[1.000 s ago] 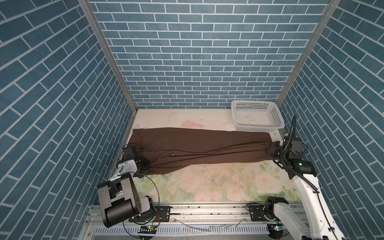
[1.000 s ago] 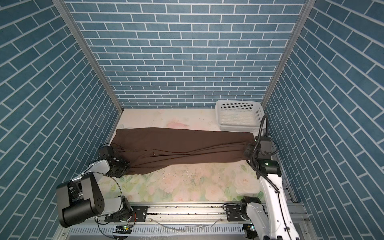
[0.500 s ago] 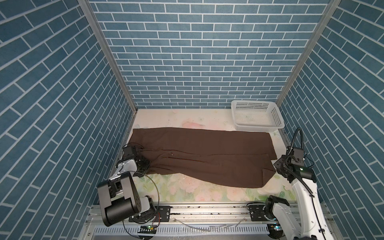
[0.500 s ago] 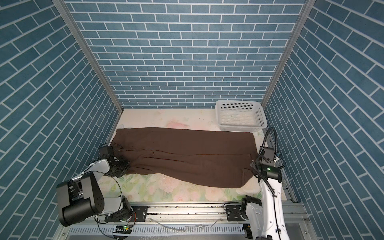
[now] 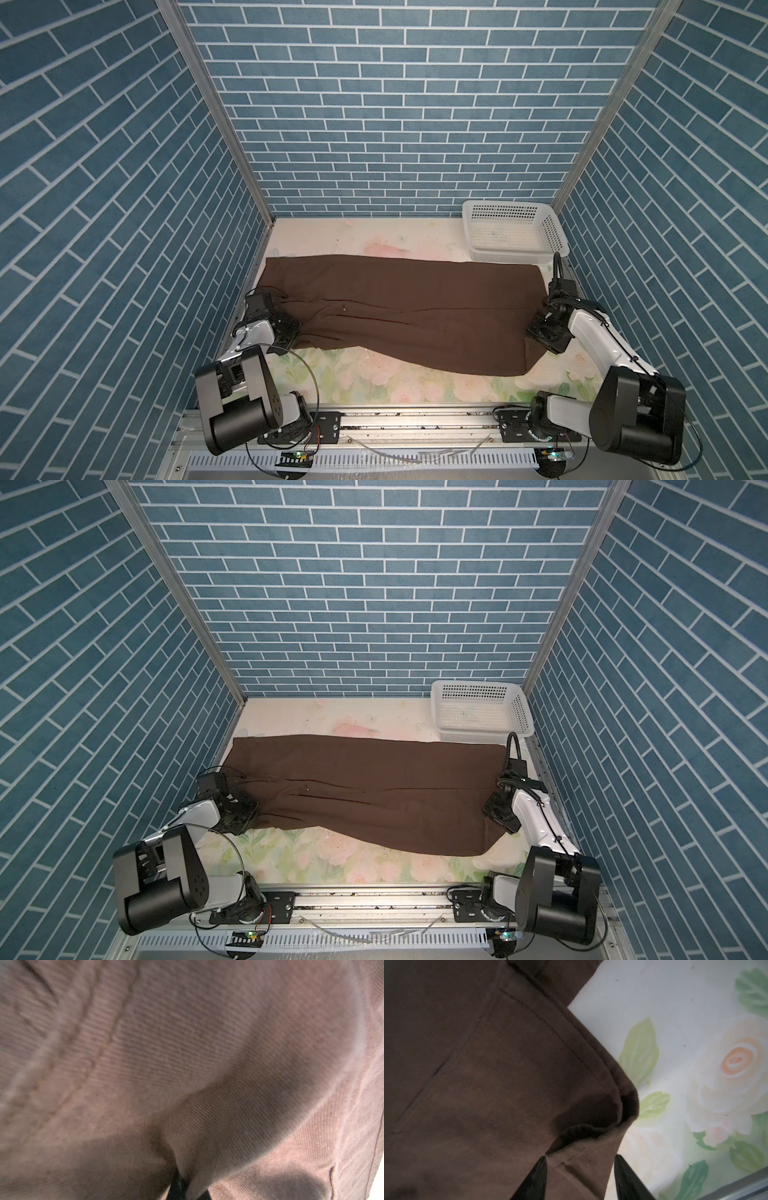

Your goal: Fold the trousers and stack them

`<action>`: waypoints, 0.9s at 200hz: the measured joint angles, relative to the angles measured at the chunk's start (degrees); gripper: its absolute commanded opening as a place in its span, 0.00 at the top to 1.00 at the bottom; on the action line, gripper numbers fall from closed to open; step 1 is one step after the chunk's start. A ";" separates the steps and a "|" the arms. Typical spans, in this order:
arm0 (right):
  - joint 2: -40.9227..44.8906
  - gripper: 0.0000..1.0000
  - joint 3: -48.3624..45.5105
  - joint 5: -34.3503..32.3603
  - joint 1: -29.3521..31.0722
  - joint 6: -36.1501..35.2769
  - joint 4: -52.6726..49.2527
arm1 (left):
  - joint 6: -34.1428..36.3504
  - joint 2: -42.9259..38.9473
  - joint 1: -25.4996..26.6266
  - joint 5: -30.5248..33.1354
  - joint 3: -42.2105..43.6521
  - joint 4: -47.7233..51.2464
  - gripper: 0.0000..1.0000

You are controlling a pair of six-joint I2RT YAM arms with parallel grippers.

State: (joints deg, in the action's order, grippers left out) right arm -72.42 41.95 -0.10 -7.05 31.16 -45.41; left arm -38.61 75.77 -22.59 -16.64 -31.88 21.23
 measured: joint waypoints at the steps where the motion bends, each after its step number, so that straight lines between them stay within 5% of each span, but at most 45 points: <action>1: -0.11 0.47 0.00 0.00 0.00 0.00 0.02 | 0.00 0.00 0.00 0.00 0.00 0.00 0.92; 91: -6.67 0.47 -0.42 -0.33 6.99 0.04 4.96 | -0.61 1.42 0.00 -1.55 -0.02 -2.89 0.91; 112: -8.79 0.66 -0.42 -0.74 8.31 -0.17 4.96 | -0.66 1.64 0.00 -1.84 -0.02 -3.45 0.91; 132: -8.52 1.00 -0.44 -1.46 8.24 0.83 4.83 | -0.66 1.86 0.00 -2.10 -0.02 -3.93 0.91; 180: -0.52 1.00 -2.25 -1.88 4.63 3.28 4.04 | -0.76 3.45 0.00 -3.67 -0.39 -6.12 0.91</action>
State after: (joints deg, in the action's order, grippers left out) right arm -72.95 39.70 -1.98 -2.42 34.44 -41.36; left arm -39.38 79.22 -22.59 -20.32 -32.27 15.11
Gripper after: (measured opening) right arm 0.063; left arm 0.091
